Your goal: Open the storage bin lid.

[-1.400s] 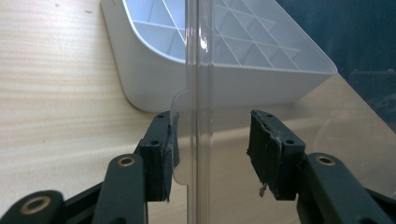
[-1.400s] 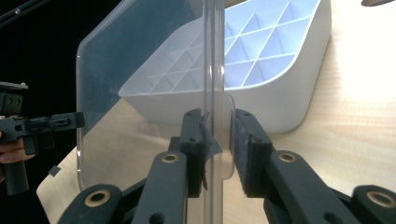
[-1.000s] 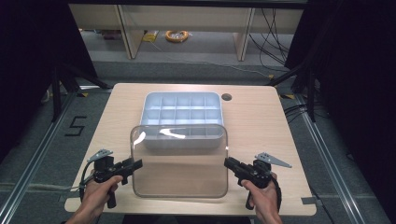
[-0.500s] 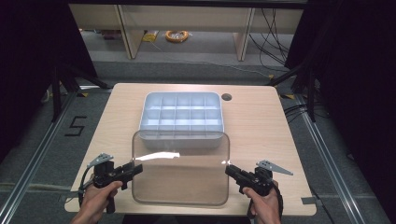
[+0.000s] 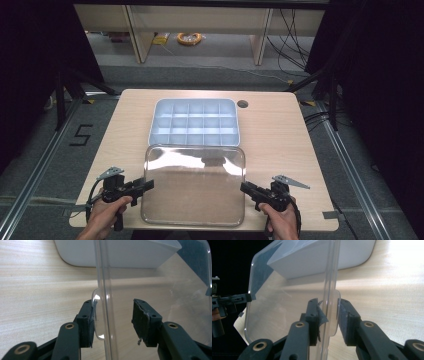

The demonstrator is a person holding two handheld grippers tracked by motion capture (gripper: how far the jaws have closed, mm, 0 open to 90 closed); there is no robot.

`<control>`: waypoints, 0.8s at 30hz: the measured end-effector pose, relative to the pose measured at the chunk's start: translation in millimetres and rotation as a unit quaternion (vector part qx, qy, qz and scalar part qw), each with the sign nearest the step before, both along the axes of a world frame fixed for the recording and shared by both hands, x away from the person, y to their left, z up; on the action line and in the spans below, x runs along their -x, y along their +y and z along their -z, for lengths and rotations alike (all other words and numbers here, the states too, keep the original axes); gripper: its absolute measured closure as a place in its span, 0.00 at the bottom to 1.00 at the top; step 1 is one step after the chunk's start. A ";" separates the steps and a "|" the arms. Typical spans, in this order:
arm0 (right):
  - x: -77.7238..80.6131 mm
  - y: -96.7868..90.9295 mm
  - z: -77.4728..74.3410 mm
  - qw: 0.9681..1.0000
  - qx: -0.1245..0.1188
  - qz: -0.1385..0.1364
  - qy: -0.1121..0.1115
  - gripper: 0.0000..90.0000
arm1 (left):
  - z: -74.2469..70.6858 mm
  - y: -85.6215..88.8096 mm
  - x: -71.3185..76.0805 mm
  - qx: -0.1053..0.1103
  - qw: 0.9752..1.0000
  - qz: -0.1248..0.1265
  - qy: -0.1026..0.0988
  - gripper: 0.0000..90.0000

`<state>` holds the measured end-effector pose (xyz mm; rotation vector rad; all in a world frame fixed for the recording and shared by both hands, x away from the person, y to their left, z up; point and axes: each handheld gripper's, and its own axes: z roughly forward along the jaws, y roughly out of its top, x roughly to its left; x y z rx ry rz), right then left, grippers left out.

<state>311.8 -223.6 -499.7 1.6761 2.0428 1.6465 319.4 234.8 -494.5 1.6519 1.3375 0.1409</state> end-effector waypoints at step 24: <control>-4.1 2.7 10.4 0.999 0.009 0.002 0.032 0.76 | 10.3 3.3 0.5 -0.010 0.999 0.023 0.023 0.58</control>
